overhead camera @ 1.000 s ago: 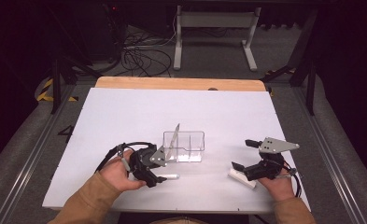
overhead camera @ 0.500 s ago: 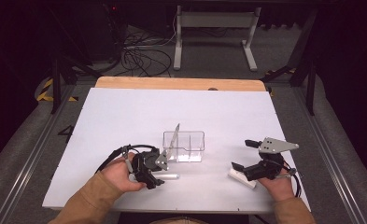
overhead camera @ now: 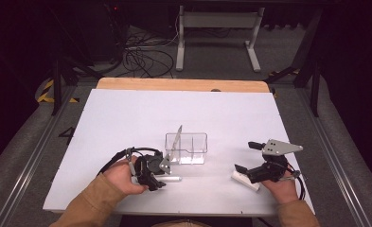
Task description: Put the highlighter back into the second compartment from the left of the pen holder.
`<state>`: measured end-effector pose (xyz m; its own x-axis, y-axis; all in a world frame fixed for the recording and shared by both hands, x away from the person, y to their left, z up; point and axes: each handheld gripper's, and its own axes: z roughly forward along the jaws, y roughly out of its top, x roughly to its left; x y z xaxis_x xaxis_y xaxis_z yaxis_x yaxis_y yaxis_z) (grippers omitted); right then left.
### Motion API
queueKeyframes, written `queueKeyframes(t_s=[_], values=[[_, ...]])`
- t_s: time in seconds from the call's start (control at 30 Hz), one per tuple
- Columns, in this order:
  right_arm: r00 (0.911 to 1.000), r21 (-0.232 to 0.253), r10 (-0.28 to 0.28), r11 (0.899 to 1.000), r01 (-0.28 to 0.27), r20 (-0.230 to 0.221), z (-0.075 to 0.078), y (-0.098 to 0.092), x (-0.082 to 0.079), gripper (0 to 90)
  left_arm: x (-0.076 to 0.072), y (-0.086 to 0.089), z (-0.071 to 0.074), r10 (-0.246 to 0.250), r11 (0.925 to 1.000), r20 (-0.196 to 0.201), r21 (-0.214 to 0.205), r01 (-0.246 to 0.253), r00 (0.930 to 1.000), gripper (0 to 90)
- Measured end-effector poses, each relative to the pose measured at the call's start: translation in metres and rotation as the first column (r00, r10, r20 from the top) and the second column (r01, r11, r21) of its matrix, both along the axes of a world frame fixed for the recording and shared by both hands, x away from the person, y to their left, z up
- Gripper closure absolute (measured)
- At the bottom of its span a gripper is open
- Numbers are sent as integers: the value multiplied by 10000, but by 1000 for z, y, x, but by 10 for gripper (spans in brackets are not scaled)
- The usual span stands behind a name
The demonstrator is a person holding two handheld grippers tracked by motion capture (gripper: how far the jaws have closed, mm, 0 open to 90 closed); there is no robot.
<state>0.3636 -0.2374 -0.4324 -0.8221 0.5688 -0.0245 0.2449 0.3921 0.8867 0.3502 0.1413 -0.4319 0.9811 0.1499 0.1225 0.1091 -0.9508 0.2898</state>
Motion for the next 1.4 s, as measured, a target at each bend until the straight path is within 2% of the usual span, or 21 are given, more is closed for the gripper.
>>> queueKeyframes(t_s=[0.2,0.3,0.47,0.53,0.7,0.83,1.0,1.1,1.2,1.3,1.4], values=[[10000,-32,7,10000,-7,-9,0,0,0,16,1,-1,0,-117,9999,25,-5,117,9999,531],[10000,-26,23,10000,-23,-3,0,1,0,16,1,-2,-1,-315,9994,65,137,314,9995,599],[10000,-39,27,10000,-27,-19,-1,1,0,16,1,-4,-3,-393,9989,68,272,391,9992,656],[10000,-60,24,10000,-24,-31,-1,1,0,16,2,-5,-5,-446,9986,38,292,445,9990,671],[10000,-77,23,10000,-24,-34,-1,1,0,16,4,-8,-10,-524,9965,5,650,523,9986,705],[10000,-85,25,10000,-25,-42,-1,1,0,16,5,-8,-11,-667,9960,-152,590,675,9977,732],[10000,-85,46,10000,-46,-46,-1,2,0,16,4,-8,-11,-985,9932,18,624,982,9951,773],[10000,-98,42,9999,-42,-38,-1,1,0,16,3,-9,-11,-1035,9924,144,682,1023,9945,779],[10000,-113,40,9999,-40,-41,-1,1,0,16,2,-9,-11,-1040,9927,89,627,1032,9945,781],[10000,-107,39,9999,-40,-59,-2,1,1,16,1,-10,-9,-1107,9917,355,696,1081,9932,782],[10000,-115,31,9999,-32,-53,-1,1,0,16,-1,-10,-5,-1050,9932,401,549,1027,9937,783]])
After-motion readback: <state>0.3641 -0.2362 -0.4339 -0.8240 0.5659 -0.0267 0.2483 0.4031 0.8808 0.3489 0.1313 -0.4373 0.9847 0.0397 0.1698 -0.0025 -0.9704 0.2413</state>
